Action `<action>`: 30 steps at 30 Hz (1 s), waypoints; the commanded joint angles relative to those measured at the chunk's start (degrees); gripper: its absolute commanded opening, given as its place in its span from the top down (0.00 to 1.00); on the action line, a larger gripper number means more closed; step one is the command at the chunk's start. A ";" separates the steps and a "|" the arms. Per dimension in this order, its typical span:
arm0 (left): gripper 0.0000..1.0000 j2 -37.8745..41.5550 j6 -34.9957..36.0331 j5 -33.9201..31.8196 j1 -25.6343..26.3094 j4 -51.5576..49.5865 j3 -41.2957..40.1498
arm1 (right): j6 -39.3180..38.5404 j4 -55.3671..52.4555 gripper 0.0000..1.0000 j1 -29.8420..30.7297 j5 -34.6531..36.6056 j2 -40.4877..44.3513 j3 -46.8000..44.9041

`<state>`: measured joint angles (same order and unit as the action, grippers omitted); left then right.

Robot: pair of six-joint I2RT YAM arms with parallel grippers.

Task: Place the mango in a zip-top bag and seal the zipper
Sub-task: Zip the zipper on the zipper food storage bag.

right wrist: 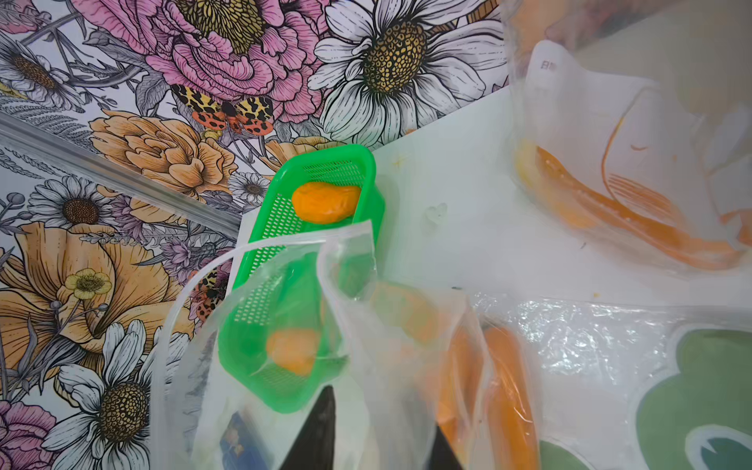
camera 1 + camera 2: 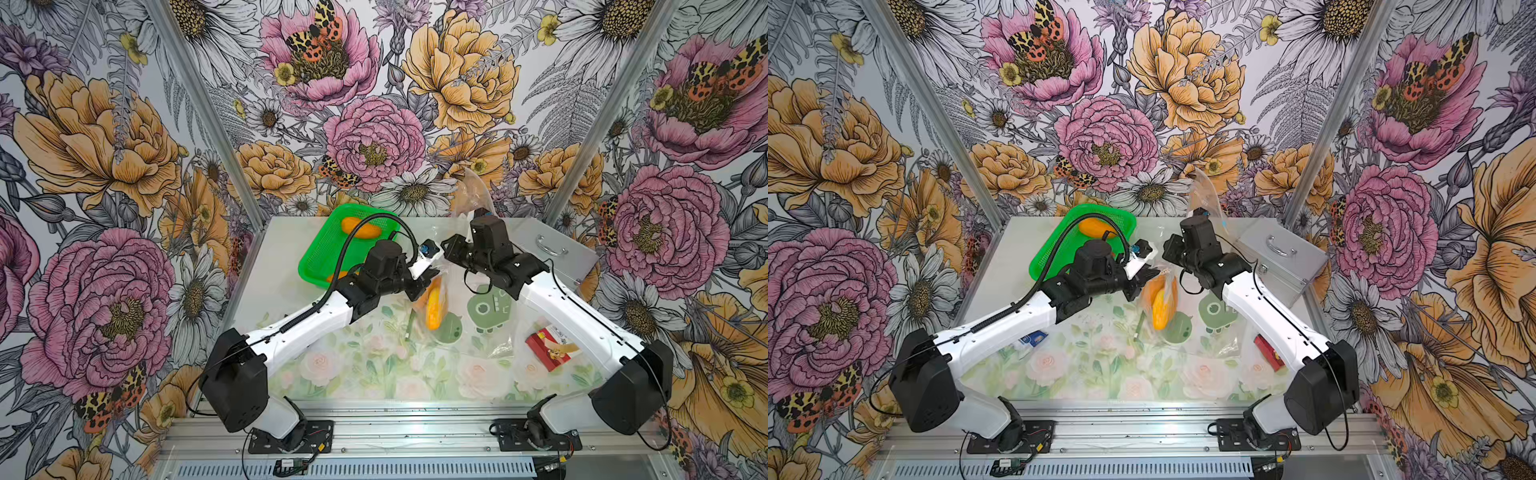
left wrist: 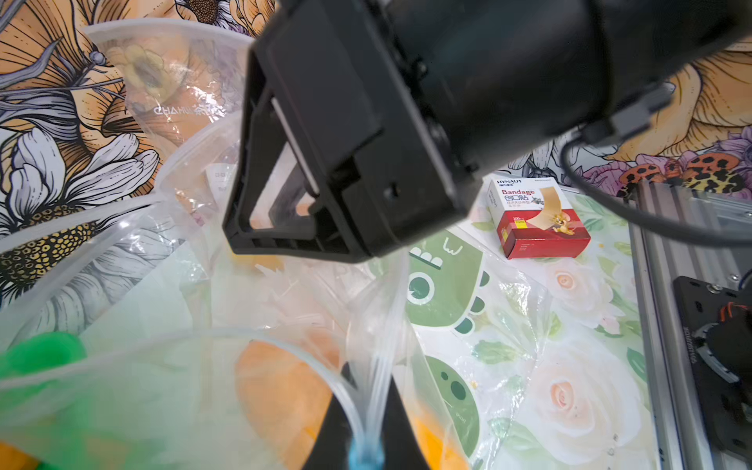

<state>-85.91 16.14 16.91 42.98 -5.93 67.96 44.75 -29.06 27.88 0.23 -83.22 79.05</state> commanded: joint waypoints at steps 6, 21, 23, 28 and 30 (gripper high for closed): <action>1.00 -1.06 5.23 9.23 -0.82 1.22 1.55 | -20.88 -14.71 0.36 -4.73 -7.00 -2.70 17.12; 1.00 0.21 7.98 14.33 -1.68 1.37 -0.87 | -31.58 -27.06 0.32 -14.54 -21.82 -13.92 25.17; 1.00 0.39 8.11 15.36 -1.77 1.39 -1.12 | -32.17 -27.73 0.32 -15.17 -22.39 -15.04 25.54; 1.00 0.17 7.10 18.58 -2.51 0.64 -0.85 | -32.66 -28.08 0.38 -15.49 -27.78 -17.82 26.41; 1.00 -0.26 6.32 18.87 -3.10 -0.59 -0.02 | -32.39 -28.09 0.39 -15.40 -28.76 -18.05 26.39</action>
<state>-86.70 22.92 32.67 41.12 -5.80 67.59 13.39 -56.69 12.45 -24.64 -100.33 103.68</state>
